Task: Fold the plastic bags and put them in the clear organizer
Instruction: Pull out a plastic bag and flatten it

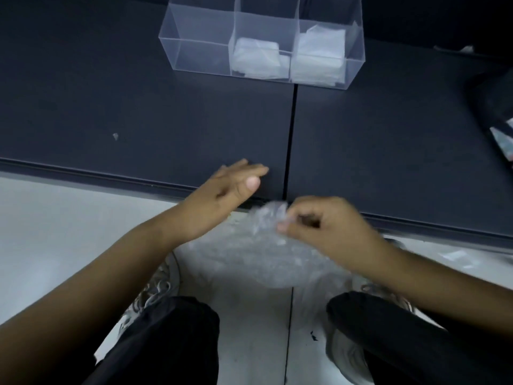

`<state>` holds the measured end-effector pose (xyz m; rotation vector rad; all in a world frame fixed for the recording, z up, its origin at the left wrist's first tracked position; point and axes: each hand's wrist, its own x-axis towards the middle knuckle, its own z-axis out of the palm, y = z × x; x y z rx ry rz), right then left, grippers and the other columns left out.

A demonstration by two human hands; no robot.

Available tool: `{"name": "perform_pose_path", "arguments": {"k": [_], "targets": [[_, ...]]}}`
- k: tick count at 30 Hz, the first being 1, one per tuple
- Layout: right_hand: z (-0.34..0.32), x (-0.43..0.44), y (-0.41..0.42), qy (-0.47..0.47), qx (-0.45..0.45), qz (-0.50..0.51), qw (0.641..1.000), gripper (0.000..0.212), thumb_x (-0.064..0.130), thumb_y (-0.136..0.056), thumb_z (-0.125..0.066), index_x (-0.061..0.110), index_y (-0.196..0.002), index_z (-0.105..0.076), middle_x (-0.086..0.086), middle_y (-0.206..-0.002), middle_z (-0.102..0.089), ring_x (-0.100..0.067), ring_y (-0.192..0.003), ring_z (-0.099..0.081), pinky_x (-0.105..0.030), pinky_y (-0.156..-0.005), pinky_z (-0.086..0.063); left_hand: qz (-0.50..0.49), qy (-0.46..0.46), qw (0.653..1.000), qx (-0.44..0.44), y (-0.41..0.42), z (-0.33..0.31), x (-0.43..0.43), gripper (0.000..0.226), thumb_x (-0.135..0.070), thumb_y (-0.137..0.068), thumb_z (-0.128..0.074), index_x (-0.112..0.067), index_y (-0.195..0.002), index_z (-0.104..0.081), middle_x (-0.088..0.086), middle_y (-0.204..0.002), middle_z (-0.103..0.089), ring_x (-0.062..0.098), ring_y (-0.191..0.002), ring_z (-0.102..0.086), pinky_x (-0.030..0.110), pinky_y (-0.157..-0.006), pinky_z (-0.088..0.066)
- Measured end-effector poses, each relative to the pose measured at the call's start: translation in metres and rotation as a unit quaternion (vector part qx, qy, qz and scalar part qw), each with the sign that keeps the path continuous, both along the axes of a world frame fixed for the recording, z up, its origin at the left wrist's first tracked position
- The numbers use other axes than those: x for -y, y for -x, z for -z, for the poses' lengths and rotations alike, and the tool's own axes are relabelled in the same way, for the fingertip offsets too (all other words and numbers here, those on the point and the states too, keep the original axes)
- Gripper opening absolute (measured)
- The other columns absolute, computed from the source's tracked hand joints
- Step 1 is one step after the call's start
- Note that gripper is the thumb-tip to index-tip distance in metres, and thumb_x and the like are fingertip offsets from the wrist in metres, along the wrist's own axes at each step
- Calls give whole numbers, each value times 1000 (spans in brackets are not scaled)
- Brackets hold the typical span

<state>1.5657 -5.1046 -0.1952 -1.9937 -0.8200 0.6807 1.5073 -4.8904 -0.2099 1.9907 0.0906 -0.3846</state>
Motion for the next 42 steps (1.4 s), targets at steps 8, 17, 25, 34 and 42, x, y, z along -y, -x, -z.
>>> {"name": "perform_pose_path", "arguments": {"k": [8,17,25,34,42], "targets": [[-43,13,-67,-82,-253,320,909,27,44,-74,-67,17,-67,-66,7,-44,-50,-5,-34,-30,-13,-37,-23,-62,226,970,-67,-14,-37,1,28,-33,-67,-81,-25,-93,-76,-3,-92,-75,10,-82,-70,20,-70,-53],[-6,43,-114,-9,-103,419,902,39,29,-89,-66,14,-123,-54,-5,-110,-60,-6,-79,-60,-19,-70,-52,-307,-109,941,96,-34,-6,-18,62,-52,-84,-64,-19,-134,-49,5,-132,-53,18,-122,-49,28,-101,-39],[-14,32,-35,1,175,117,978,67,49,-79,-67,31,-138,-43,8,-133,-32,-8,-128,-37,-31,-110,-32,-87,-219,951,200,-41,-19,25,84,-67,-58,-67,-27,-130,-47,-11,-132,-39,14,-126,-37,30,-103,-25],[-27,-5,-89,137,302,-118,936,28,22,-82,-73,22,-110,-70,0,-109,-53,-17,-108,-47,-25,-95,-25,-104,-194,960,173,-22,-3,26,15,-36,-73,-76,-30,-75,-63,-14,-109,-50,3,-105,-39,10,-91,-28],[-31,32,-107,-113,-41,181,976,19,11,-96,-53,15,-78,-57,3,-76,-58,-4,-71,-53,-19,-75,-43,-266,171,937,148,-19,-26,-6,22,-30,-76,-66,-11,-75,-54,-9,-79,-70,1,-76,-63,13,-75,-49]]}}
